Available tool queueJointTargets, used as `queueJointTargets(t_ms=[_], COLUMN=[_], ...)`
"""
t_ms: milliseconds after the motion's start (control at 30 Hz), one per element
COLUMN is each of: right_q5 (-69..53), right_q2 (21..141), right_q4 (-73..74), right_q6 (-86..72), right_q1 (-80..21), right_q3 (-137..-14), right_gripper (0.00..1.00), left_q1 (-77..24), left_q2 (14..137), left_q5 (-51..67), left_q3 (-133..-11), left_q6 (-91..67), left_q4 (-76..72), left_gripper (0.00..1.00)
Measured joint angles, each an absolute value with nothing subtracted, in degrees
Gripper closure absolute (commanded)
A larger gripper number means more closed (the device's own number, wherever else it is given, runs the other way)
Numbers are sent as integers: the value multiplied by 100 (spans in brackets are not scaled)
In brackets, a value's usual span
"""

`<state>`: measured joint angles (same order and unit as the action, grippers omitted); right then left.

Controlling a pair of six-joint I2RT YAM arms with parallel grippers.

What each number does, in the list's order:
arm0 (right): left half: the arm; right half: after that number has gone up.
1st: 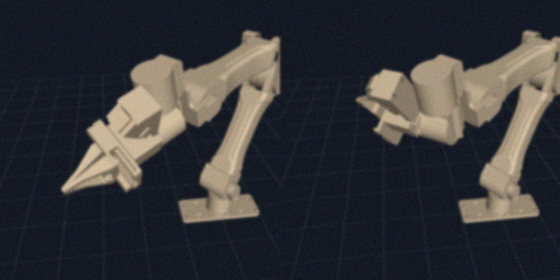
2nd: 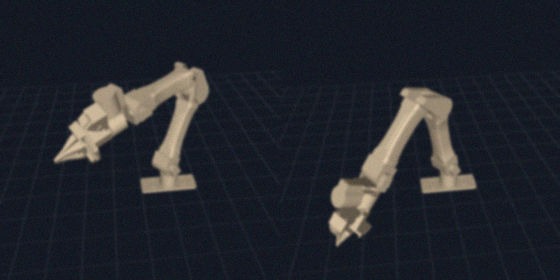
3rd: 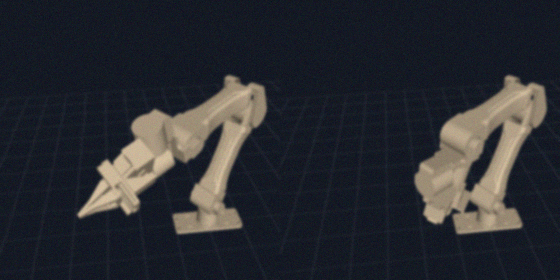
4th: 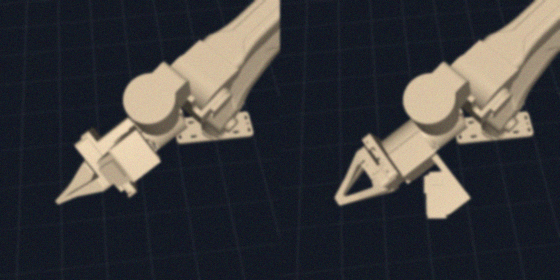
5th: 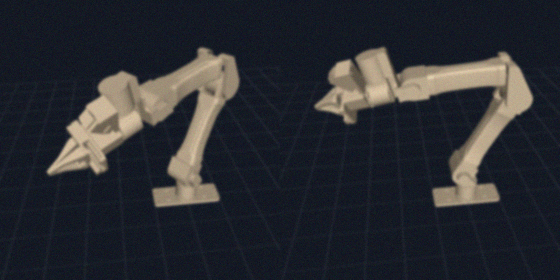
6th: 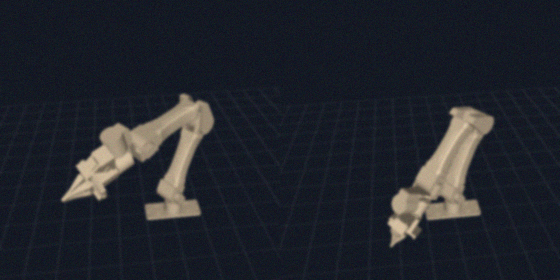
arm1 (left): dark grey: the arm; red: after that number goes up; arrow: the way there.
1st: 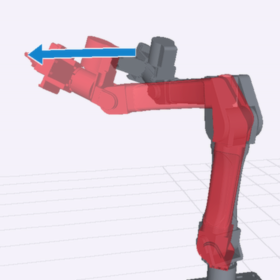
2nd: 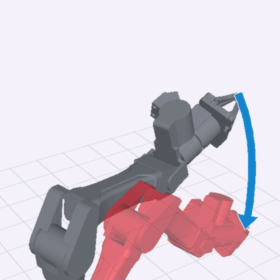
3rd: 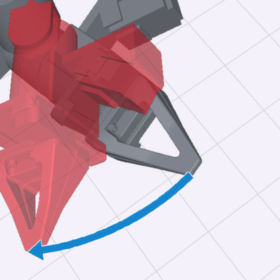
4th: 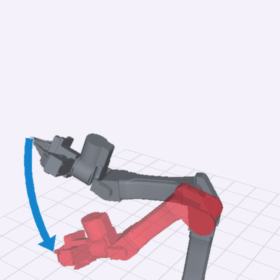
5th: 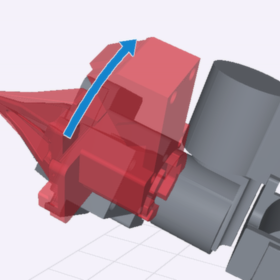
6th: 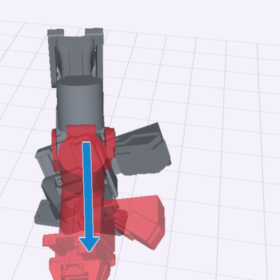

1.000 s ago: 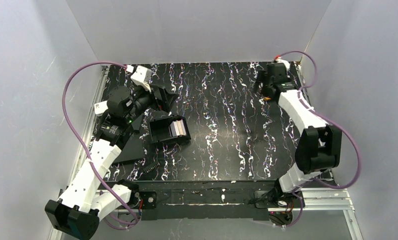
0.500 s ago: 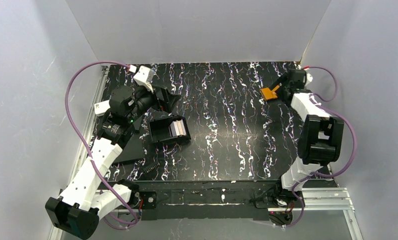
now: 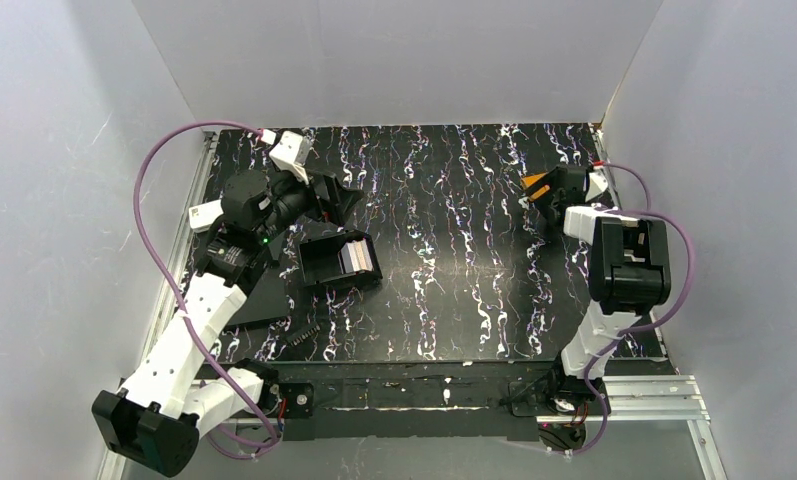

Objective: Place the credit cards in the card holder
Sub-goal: Pick up the card holder from the corner of the board.

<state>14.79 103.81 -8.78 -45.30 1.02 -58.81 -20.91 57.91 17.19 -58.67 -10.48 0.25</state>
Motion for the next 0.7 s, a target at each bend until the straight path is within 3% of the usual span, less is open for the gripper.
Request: queueJointTargets(t_ms=[167, 367, 500, 567, 667, 700], right_q5=[1103, 543, 93, -95, -412, -600], right_q2=[10663, 11181, 11697, 11946, 12250, 12342], right_q4=[-1717, -2759, -3234, -3339, -3437, -3592], right_q6=[-4932, -5334, -5498, -5540, -5592, -5684], right_q1=[484, 1037, 1216, 1236, 1236, 1236], right_q3=[-5719, -5782, -6119, -6322, -6556, -6611], right_gripper=[10, 28, 47, 63, 96, 99], left_q1=[-2091, -2091, -2091, -2091, -2091, -2091], left_q2=[5894, 6055, 6101, 6132, 6195, 6219], left_q5=[1719, 1719, 1721, 1723, 1743, 1747], left_q3=[-5867, -5867, -5867, -5867, -5870, -5874], left_q6=[-1048, -1052, -1055, -1059, -1079, -1094], left_q4=[23, 27, 25, 23, 27, 27], left_gripper=[1, 1, 1, 1, 1, 1])
